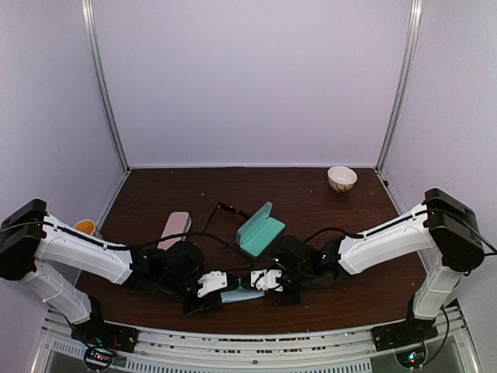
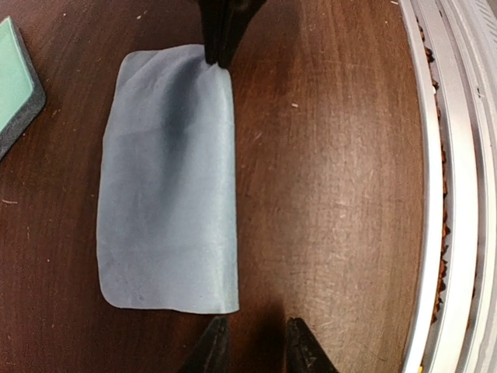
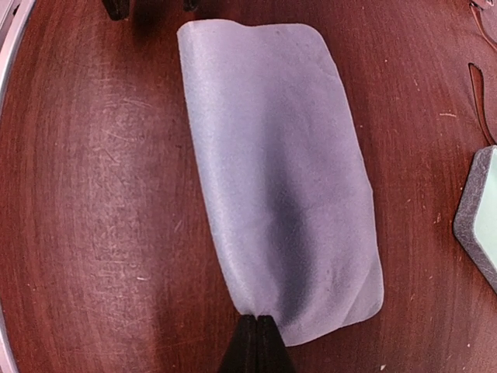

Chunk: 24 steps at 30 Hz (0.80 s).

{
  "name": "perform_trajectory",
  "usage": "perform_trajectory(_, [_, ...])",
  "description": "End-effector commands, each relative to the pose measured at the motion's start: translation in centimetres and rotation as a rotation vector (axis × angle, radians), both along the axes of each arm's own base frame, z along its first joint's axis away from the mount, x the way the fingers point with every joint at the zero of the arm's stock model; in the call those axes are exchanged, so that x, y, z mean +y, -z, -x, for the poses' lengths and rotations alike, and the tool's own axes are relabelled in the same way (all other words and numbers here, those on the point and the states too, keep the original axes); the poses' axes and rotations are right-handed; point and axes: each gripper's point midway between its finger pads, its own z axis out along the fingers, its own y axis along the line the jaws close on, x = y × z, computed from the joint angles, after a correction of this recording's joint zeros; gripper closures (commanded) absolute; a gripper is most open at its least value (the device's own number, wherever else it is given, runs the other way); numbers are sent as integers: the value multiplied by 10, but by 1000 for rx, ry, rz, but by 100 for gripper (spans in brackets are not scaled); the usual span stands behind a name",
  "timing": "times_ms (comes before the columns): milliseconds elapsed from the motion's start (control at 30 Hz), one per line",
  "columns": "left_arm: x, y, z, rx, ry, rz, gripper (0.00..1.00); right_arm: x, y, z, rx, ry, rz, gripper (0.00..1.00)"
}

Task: Organize the sunglasses
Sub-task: Pick up the glasses cleaning cloth from the center of the board.

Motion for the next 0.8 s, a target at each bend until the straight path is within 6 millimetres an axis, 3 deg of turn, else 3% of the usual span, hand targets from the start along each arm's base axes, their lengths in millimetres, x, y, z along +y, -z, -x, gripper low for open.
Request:
perform_trajectory(0, [-19,-16,-1,-28,55,66,73,-7,7,7,29,13,15,100])
perform_trajectory(567, [-23,8,-8,-28,68,-16,72,-8,8,8,36,22,10,100])
perform_trajectory(767, [-21,20,-10,-33,69,-58,77,-9,8,8,39,26,12,100])
